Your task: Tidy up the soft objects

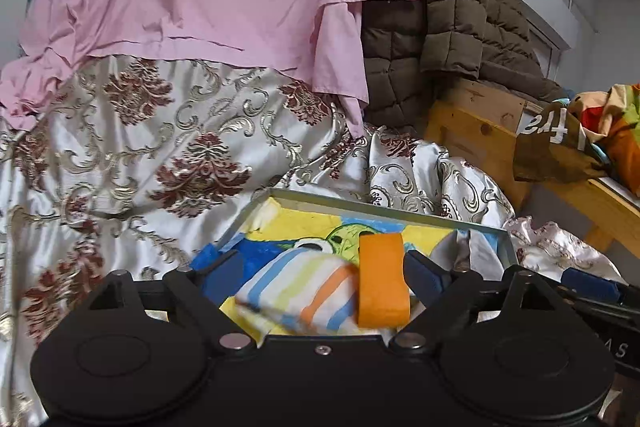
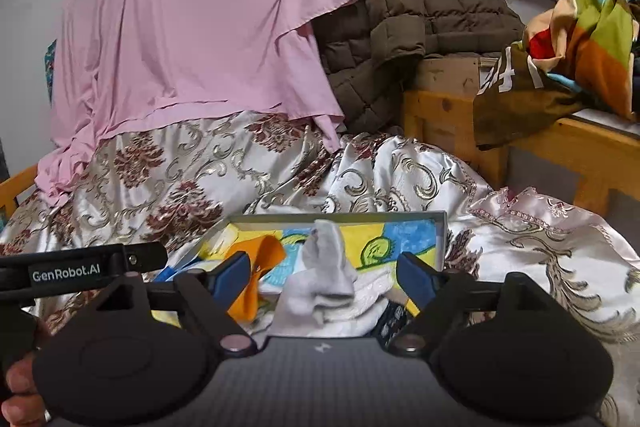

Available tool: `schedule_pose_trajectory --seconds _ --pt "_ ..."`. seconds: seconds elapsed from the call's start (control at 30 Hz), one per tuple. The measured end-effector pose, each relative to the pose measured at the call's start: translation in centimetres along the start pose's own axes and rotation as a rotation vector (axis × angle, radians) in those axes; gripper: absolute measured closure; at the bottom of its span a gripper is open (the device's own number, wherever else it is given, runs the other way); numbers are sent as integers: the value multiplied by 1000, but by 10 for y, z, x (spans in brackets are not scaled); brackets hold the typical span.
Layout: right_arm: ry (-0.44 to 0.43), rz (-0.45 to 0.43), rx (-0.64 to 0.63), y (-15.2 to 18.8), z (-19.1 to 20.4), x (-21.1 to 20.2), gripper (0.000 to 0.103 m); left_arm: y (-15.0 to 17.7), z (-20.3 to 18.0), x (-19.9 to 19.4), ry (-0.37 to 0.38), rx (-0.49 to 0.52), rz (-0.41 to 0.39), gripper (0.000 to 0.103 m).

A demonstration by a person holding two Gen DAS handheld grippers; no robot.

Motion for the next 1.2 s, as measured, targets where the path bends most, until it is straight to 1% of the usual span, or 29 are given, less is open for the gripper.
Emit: schedule_pose_trajectory --seconds 0.1,0.2,0.27,0.5,0.57,0.7,0.8,0.93,1.2 --pt "6 -7 -18 -2 5 -16 16 1 1 -20 3 -1 -6 14" --pt "5 -20 -5 -4 5 -32 12 0 2 -37 11 -6 -17 11" --pt "14 -32 1 -6 5 -41 7 0 4 -47 16 -18 -21 8" --pt "9 -70 19 -8 5 -67 1 2 6 -73 15 -5 -33 3" --pt "8 -77 19 -7 7 -73 0 3 7 -79 15 -8 -40 1" --pt "26 -82 24 -3 10 -84 0 7 10 -92 22 -24 -46 1" --pt "37 -74 26 3 12 -91 0 11 14 -101 12 -30 -49 1" --pt "48 -64 24 15 15 -104 0 20 20 -115 -13 -42 -59 1" --pt "71 -43 -3 43 35 -132 0 46 34 -149 -33 -38 -65 1"
Point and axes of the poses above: each gripper's, at about its wrist camera, not at the fingertips, and x roughly the way its jaws point, z to its left, y to its underside, the point moved 2 cm from there along x, roughly the way its jaws point, and after that the axes turned 8 degrees about -z, right-handed, at the moved point
